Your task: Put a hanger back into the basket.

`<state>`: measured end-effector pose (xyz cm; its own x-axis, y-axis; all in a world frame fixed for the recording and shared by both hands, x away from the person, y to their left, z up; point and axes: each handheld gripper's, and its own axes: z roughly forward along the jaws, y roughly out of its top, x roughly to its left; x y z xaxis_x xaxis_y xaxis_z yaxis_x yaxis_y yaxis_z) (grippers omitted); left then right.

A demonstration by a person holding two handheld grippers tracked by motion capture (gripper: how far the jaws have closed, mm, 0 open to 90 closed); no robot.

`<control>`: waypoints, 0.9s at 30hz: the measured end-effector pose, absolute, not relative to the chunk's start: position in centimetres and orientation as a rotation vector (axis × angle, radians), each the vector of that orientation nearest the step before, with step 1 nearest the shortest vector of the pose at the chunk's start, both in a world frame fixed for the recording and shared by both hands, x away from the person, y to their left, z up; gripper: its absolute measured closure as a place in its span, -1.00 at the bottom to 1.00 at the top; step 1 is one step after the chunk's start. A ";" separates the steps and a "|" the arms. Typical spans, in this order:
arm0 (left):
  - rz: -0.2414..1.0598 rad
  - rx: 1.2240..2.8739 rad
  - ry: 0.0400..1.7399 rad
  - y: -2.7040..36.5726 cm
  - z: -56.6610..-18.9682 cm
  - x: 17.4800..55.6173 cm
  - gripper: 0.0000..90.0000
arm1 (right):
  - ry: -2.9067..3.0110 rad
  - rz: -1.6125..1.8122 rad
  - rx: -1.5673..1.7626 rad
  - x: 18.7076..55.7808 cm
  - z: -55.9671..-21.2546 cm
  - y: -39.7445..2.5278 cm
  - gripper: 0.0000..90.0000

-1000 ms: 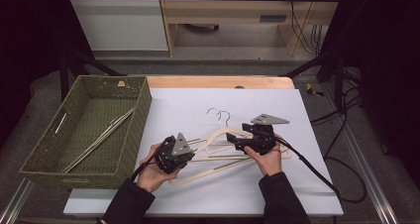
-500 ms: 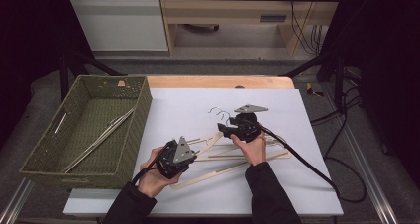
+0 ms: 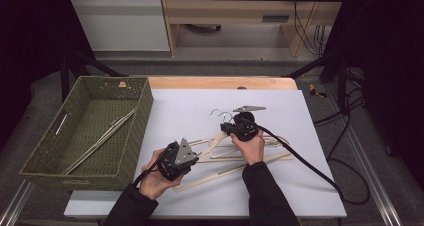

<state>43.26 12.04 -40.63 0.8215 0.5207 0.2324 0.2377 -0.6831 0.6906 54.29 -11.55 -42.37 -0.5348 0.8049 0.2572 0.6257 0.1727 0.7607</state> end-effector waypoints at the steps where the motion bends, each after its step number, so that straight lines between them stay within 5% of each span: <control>1: 0.545 2.327 0.553 12.0 -40.7 43.2 0.77 | 2.241 1.298 1.399 54.3 -42.3 -11.6 0.86; 27: 0.500 2.377 0.568 11.3 -43.3 42.7 0.77 | 2.120 1.333 1.362 50.9 -41.6 -12.3 1.00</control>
<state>42.66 11.35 -43.31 0.8346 0.5108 0.2063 0.2689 -0.7046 0.6567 50.88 -12.31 -41.60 -0.5112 0.8298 0.2238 0.5614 0.1253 0.8180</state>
